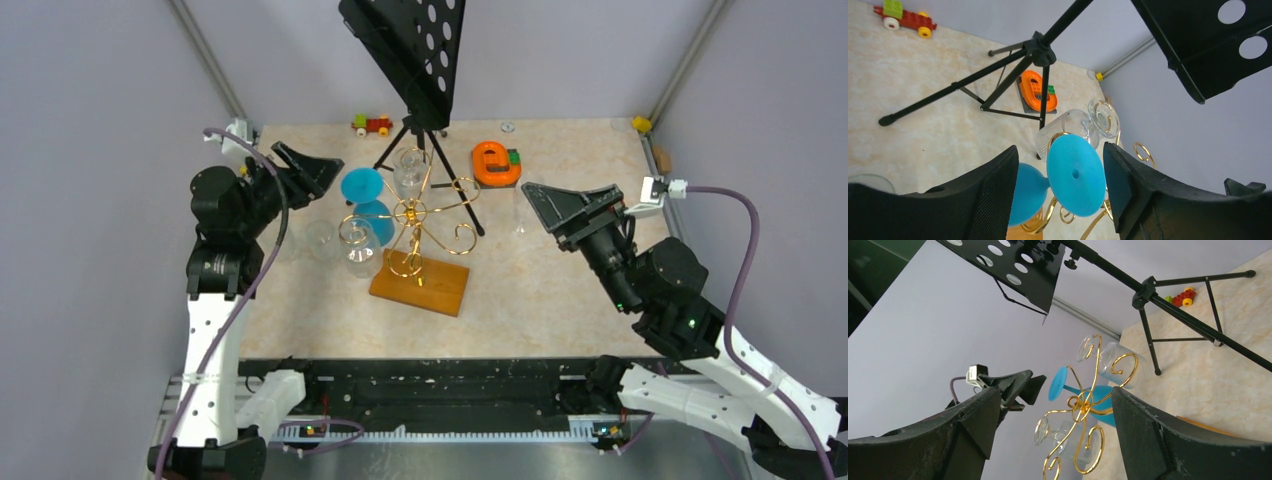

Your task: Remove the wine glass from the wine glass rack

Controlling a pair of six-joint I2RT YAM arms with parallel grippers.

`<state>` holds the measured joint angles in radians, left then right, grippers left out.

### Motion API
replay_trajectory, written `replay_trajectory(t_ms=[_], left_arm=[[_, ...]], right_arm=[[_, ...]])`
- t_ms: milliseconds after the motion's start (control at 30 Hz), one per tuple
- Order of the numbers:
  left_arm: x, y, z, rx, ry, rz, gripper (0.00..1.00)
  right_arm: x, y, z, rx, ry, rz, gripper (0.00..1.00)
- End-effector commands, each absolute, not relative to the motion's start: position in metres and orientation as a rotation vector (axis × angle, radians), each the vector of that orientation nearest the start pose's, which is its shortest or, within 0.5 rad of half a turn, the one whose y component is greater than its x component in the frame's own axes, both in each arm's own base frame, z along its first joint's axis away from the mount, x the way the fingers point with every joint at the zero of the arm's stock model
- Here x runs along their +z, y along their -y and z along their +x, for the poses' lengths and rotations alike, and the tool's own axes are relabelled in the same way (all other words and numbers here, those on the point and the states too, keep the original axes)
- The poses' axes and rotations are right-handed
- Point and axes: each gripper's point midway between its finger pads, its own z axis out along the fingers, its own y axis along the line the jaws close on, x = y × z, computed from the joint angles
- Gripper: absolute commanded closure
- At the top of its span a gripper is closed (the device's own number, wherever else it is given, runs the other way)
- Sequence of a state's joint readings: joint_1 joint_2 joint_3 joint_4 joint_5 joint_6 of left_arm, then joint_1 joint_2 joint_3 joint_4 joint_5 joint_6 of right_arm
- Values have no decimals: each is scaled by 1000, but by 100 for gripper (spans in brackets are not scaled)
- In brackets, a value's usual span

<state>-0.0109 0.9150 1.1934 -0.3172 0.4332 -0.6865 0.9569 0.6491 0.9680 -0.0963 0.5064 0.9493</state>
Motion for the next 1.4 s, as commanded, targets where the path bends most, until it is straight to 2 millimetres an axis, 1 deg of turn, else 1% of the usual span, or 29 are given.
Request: replay_trajectory(t_ms=[0, 67, 200, 333, 433, 533, 600, 767, 900, 1000, 1167, 1300, 1367], left_arm=[[407, 111, 292, -951, -1661, -172, 34], [402, 113, 291, -963, -1683, -172, 35], [395, 119, 288, -1003, -1721, -147, 40], [388, 121, 287, -1011, -1746, -144, 50], [378, 119, 290, -993, -1769, -163, 53], [375, 122, 290, -1024, -1776, -160, 54], [375, 125, 289, -1047, -1777, -153, 57], [382, 129, 281, -1078, -1747, -128, 62], [383, 133, 279, -1121, -1752, -116, 70], [381, 135, 280, -1139, -1757, -121, 79], [391, 135, 278, -1150, -1715, -123, 100], [408, 134, 275, -1160, -1661, -134, 100], [420, 132, 275, -1169, -1618, -155, 100]], right_arm=[[443, -185, 199, 1264, -1394, 465, 18], [442, -184, 199, 1263, -1392, 468, 18], [441, -183, 199, 1258, -1392, 472, 18], [440, -181, 199, 1258, -1388, 478, 18], [439, -181, 199, 1256, -1390, 479, 18], [438, -181, 199, 1257, -1389, 482, 18], [438, -181, 199, 1256, -1392, 482, 18], [437, -182, 200, 1255, -1394, 482, 18], [438, -180, 200, 1249, -1387, 485, 17], [439, -179, 200, 1242, -1384, 481, 17], [439, -175, 200, 1231, -1380, 487, 17], [439, -174, 199, 1231, -1375, 491, 17], [439, -173, 200, 1231, -1375, 493, 17]])
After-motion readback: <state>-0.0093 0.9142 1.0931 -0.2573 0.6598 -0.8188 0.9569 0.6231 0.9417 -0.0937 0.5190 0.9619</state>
